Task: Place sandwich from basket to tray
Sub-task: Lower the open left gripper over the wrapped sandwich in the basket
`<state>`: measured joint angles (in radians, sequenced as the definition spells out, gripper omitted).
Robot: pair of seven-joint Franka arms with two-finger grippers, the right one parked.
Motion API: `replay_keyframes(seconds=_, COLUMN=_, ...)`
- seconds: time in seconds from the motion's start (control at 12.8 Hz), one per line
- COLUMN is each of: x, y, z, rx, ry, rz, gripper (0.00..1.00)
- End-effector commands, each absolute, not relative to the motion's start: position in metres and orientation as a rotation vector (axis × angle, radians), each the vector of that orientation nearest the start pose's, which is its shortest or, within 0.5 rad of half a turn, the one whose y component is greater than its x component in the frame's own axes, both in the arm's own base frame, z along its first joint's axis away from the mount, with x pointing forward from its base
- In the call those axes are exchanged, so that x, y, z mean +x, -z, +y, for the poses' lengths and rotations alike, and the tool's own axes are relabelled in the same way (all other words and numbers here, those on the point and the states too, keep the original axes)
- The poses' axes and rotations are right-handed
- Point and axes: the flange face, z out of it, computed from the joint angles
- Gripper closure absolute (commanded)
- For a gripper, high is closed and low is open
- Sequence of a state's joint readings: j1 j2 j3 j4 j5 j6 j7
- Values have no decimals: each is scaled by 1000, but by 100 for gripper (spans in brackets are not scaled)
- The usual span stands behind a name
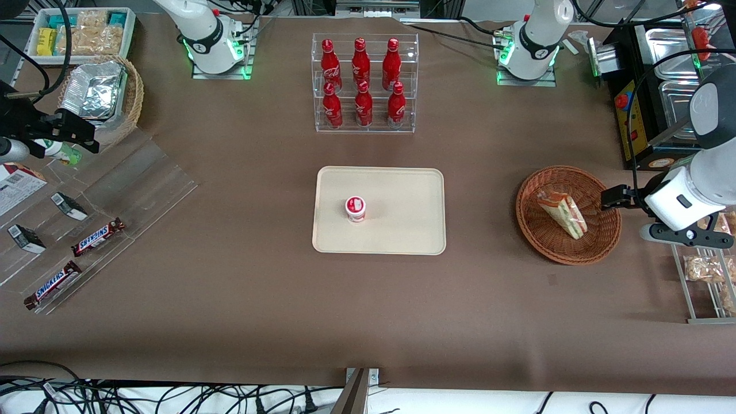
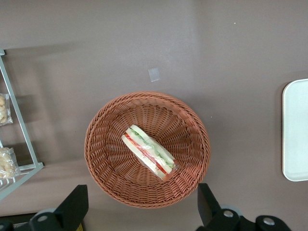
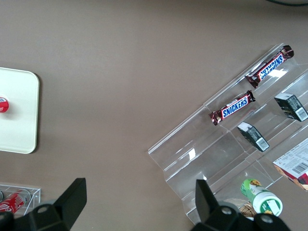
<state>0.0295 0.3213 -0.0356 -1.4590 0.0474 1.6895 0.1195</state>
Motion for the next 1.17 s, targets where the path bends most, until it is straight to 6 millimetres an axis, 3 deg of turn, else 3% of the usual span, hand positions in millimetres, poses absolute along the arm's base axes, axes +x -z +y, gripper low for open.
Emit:
replay_keyframes(seconds=0.0, x=651, y=-499, z=6, rx=-3130, ry=-147, rz=221, gripper=0)
replay_keyframes(seconds=0.23, x=651, y=-501, z=6, rx=-3130, ry=-137, rz=219, gripper=0)
replay_keyframes(seconds=0.47, x=650, y=-490, z=10, rx=-3126, ry=-173, rz=194, gripper=0)
replay_keyframes(seconds=0.78, x=648, y=-462, z=18, rx=-3086, ry=-230, rz=-297, gripper=0)
replay_keyframes(seconds=0.94, x=649, y=-456, z=16, rx=-3044, ry=-208, rz=-544, gripper=0)
replay_keyframes(seconds=1.09, x=645, y=-435, z=6, rx=-2995, ry=-224, rz=-710, gripper=0)
